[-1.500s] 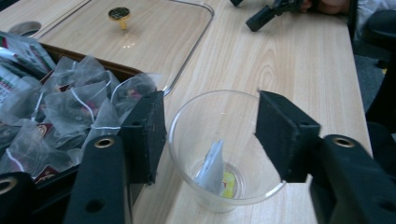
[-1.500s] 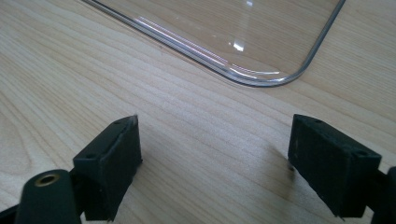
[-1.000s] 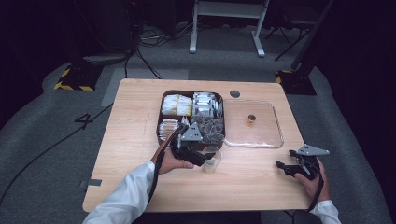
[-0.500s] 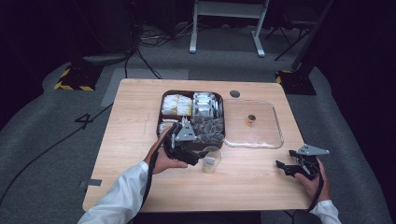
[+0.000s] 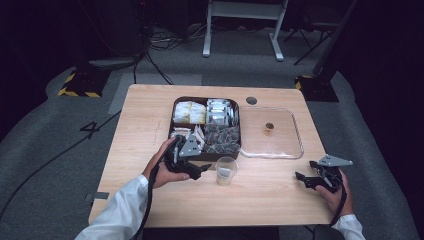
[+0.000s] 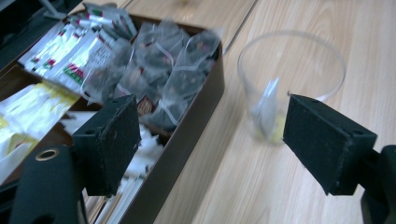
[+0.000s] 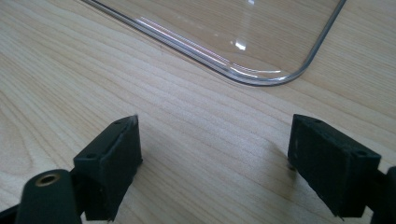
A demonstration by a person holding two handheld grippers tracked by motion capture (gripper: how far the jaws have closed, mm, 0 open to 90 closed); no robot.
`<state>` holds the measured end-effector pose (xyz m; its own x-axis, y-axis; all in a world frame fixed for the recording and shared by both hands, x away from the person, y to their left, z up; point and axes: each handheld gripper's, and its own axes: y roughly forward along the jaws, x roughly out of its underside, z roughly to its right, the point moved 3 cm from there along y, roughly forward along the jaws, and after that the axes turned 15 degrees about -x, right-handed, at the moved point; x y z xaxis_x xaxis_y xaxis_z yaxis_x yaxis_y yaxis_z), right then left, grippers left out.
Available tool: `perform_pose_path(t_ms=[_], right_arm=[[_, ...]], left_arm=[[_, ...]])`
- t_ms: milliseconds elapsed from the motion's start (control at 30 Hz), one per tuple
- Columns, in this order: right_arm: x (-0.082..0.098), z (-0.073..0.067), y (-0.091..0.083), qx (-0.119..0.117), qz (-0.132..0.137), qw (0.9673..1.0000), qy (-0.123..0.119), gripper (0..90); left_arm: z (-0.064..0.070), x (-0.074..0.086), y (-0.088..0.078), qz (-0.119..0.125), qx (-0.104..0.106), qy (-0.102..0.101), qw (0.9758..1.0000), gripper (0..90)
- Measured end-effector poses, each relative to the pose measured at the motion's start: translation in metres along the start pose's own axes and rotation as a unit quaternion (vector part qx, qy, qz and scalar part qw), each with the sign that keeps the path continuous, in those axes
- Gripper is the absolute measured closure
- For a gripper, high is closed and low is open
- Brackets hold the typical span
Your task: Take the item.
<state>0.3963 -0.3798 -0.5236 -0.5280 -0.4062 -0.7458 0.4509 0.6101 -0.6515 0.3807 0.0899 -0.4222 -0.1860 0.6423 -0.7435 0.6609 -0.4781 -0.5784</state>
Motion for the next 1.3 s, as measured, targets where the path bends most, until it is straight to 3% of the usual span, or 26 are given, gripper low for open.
perform_pose_path(t_ms=[600, 767, 1300], right_arm=[[0.000, 0.000, 0.000, 0.002, 0.000, 1.0000, -0.002, 17.6], [0.000, 0.000, 0.000, 0.002, 0.000, 1.0000, -0.002, 17.6], [0.000, 0.000, 0.000, 0.002, 0.000, 1.0000, -0.002, 17.5]], left_arm=[[-0.012, 0.040, -0.019, -0.032, -0.030, 0.013, 0.9989, 17.0], [-0.015, 0.052, -0.022, -0.044, -0.048, 0.019, 0.9977, 17.0], [-0.034, 0.096, -0.036, -0.084, -0.085, -0.006, 0.9928, 17.6]])
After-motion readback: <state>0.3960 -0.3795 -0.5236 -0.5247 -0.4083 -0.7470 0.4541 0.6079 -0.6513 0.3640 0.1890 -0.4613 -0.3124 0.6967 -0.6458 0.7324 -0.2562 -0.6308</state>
